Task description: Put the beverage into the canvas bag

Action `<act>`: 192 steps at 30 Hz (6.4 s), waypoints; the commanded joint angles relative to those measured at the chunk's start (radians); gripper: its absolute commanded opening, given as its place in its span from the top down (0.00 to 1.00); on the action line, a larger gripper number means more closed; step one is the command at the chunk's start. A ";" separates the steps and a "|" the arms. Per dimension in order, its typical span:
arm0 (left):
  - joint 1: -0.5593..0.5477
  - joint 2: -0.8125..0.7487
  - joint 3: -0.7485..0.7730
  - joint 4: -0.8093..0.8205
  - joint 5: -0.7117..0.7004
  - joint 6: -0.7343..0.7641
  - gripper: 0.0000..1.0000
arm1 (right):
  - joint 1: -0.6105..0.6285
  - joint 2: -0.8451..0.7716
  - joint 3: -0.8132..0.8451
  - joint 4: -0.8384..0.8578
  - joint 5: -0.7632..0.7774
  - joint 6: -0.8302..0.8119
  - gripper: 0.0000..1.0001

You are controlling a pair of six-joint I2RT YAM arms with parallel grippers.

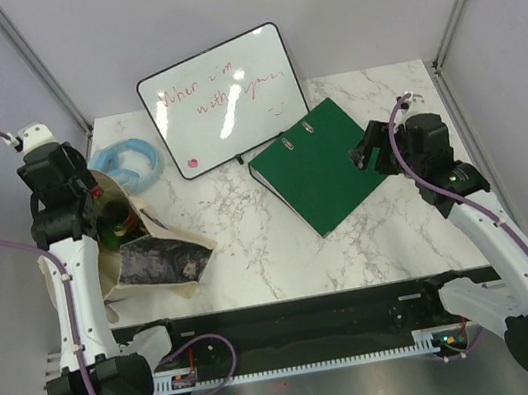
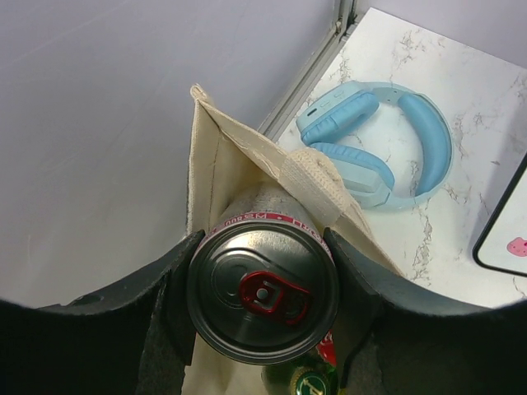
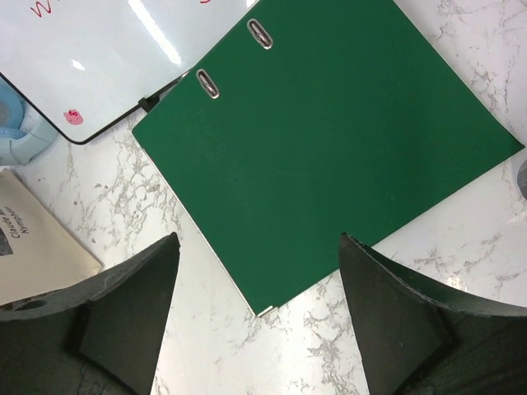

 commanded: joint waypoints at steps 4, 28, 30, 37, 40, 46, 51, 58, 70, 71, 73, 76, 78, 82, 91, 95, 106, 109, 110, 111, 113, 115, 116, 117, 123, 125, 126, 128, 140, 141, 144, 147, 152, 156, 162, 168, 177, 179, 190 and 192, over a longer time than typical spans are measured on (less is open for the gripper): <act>0.053 0.035 -0.017 0.178 -0.015 -0.073 0.98 | 0.003 0.011 0.007 0.056 -0.008 -0.007 0.15; 0.116 0.075 -0.125 0.233 0.034 -0.166 0.98 | 0.005 0.052 -0.022 0.100 0.003 -0.019 0.14; 0.114 0.066 -0.129 0.259 0.054 -0.156 0.98 | 0.005 0.057 -0.031 0.111 0.000 -0.010 0.14; 0.114 0.049 -0.060 0.207 0.065 -0.131 0.98 | 0.005 0.068 -0.034 0.122 -0.019 -0.004 0.14; 0.114 0.031 0.012 0.138 0.062 -0.116 0.98 | 0.005 0.060 -0.033 0.122 -0.022 -0.003 0.14; 0.114 -0.044 0.073 0.021 0.043 -0.073 0.98 | 0.006 0.049 -0.031 0.100 -0.022 -0.006 0.14; 0.112 -0.133 0.072 -0.023 0.144 -0.149 0.98 | 0.005 0.018 -0.031 0.081 -0.017 -0.006 0.14; 0.112 -0.287 -0.058 -0.123 0.235 -0.162 0.98 | 0.003 0.018 0.024 0.039 -0.054 -0.015 0.15; 0.080 -0.367 -0.238 -0.172 0.566 -0.223 0.98 | 0.012 -0.031 0.062 -0.015 -0.048 -0.001 0.15; 0.074 -0.362 -0.246 -0.173 0.571 -0.223 0.98 | 0.011 -0.034 0.058 -0.015 -0.045 0.000 0.15; 0.063 -0.364 -0.255 -0.178 0.579 -0.229 0.98 | 0.014 -0.031 0.048 -0.015 -0.040 -0.004 0.15; 0.059 -0.377 -0.273 -0.193 0.536 -0.223 0.98 | 0.012 -0.026 0.044 -0.019 -0.042 -0.015 0.15; 0.060 -0.393 -0.272 -0.203 0.479 -0.209 0.98 | 0.014 -0.028 0.041 -0.021 -0.042 -0.018 0.15; 0.057 -0.402 -0.286 -0.225 0.442 -0.192 0.98 | 0.014 -0.026 0.038 -0.018 -0.052 -0.021 0.15; 0.004 -0.381 -0.319 -0.232 0.390 -0.200 0.98 | 0.016 -0.028 0.013 0.007 -0.078 -0.009 0.15; -0.026 -0.322 -0.332 -0.223 0.401 -0.230 0.98 | 0.016 -0.032 -0.002 0.027 -0.077 -0.001 0.15; -0.116 -0.298 -0.316 -0.204 0.295 -0.248 0.88 | 0.187 0.037 0.022 0.105 -0.081 -0.016 0.15; -0.116 -0.283 -0.313 -0.207 0.292 -0.249 0.78 | 0.297 0.086 0.042 0.163 -0.077 -0.015 0.16; -0.118 -0.278 -0.315 -0.210 0.296 -0.257 0.77 | 0.359 0.101 0.051 0.169 -0.062 -0.015 0.16; -0.116 -0.275 -0.324 -0.210 0.299 -0.260 0.77 | 0.388 0.127 0.073 0.168 -0.024 -0.015 0.16; -0.115 -0.259 -0.333 -0.204 0.295 -0.280 0.75 | 0.449 0.147 0.088 0.165 0.007 -0.010 0.16; -0.116 -0.246 -0.339 -0.204 0.292 -0.287 0.75 | 0.473 0.169 0.099 0.163 0.035 -0.007 0.16; -0.116 -0.233 -0.338 -0.204 0.286 -0.293 0.75 | 0.488 0.173 0.101 0.163 0.043 -0.007 0.16; -0.115 -0.227 -0.335 -0.203 0.280 -0.294 0.75 | 0.493 0.179 0.098 0.162 0.058 -0.007 0.16; -0.116 -0.233 -0.336 -0.212 0.212 -0.307 0.71 | 0.511 0.181 0.093 0.177 0.063 -0.012 0.16; -0.116 -0.238 -0.341 -0.212 0.201 -0.315 0.71 | 0.537 0.190 0.082 0.258 0.026 -0.035 0.15; -0.116 -0.233 -0.344 -0.210 0.200 -0.315 0.71 | 0.551 0.201 0.082 0.290 0.017 -0.058 0.15; -0.116 -0.232 -0.345 -0.212 0.194 -0.315 0.71 | 0.598 0.236 0.096 0.365 -0.008 -0.087 0.15; -0.116 -0.230 -0.369 -0.219 0.200 -0.330 0.52 | 0.816 0.534 0.314 0.476 0.041 -0.173 0.16; -0.116 -0.232 -0.373 -0.219 0.198 -0.332 0.50 | 0.825 0.548 0.314 0.505 0.043 -0.187 0.17; -0.116 -0.238 -0.367 -0.219 0.197 -0.338 0.48 | 0.871 0.610 0.323 0.600 0.053 -0.294 0.17; -0.116 -0.246 -0.359 -0.221 0.201 -0.338 0.46 | 0.893 0.701 0.384 0.630 0.069 -0.366 0.17; -0.116 -0.269 -0.355 -0.221 0.195 -0.335 0.44 | 0.907 0.825 0.499 0.653 0.017 -0.432 0.18; -0.116 -0.267 -0.344 -0.221 0.195 -0.330 0.43 | 0.930 0.874 0.562 0.645 0.069 -0.480 0.19; -0.116 -0.275 -0.293 -0.227 0.191 -0.321 0.38 | 0.956 0.916 0.602 0.677 0.067 -0.480 0.31; -0.116 -0.285 -0.280 -0.229 0.207 -0.326 0.32 | 0.979 0.931 0.613 0.694 0.101 -0.510 0.71; -0.116 -0.295 -0.258 -0.227 0.207 -0.317 0.28 | 1.000 0.916 0.581 0.706 0.164 -0.513 1.00; -0.116 -0.289 -0.234 -0.226 0.210 -0.315 0.28 | 0.999 0.914 0.576 0.702 0.175 -0.515 1.00; -0.116 -0.230 -0.076 -0.223 0.191 -0.211 0.27 | 1.000 0.904 0.533 0.729 0.264 -0.489 1.00; -0.115 -0.229 -0.065 -0.223 0.191 -0.198 0.27 | 0.999 0.900 0.535 0.722 0.264 -0.489 1.00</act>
